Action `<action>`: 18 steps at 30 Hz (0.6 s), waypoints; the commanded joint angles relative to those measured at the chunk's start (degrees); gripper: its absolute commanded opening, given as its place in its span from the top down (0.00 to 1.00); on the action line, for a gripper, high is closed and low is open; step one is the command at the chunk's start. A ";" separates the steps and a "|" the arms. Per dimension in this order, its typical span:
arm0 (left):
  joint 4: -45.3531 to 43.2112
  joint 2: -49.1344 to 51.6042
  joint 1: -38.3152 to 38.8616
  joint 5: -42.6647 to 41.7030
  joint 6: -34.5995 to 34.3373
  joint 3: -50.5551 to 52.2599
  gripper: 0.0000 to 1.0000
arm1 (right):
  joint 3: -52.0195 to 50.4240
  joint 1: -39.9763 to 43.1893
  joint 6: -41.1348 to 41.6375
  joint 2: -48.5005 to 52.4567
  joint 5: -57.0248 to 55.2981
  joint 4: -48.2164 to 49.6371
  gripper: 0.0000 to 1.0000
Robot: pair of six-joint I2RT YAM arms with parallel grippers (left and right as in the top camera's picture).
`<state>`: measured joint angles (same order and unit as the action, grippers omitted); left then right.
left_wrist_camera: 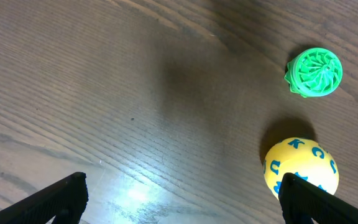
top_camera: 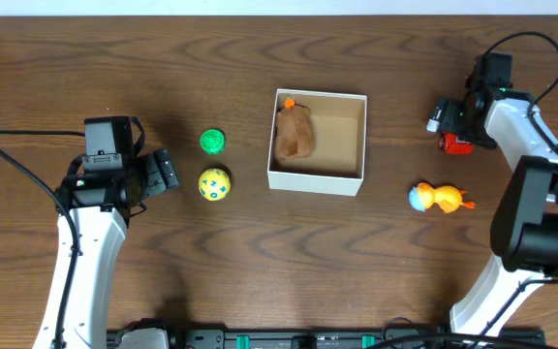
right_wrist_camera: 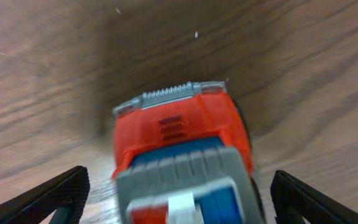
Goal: Pack container
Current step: 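Move the right gripper to the red fire truck and grasp it, then lift the truck into the box beside the bear and release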
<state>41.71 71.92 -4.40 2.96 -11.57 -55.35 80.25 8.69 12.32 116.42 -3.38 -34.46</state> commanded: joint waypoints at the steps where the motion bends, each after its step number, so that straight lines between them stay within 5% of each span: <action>1: 0.07 0.33 -0.31 0.02 0.96 -1.14 0.02 | -0.39 0.52 -0.39 2.58 0.39 0.15 0.09; 11: 0.07 0.33 -0.31 0.02 0.96 -1.14 0.02 | -0.39 0.52 -0.13 3.10 0.42 -0.76 0.32; 18: 0.07 0.33 -0.31 0.02 0.96 -1.14 0.02 | -0.37 -1.33 -0.17 -4.79 0.70 -2.25 0.34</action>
<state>41.71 71.92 -4.40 2.96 -11.57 -55.35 79.90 8.58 12.36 117.99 -3.01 -36.56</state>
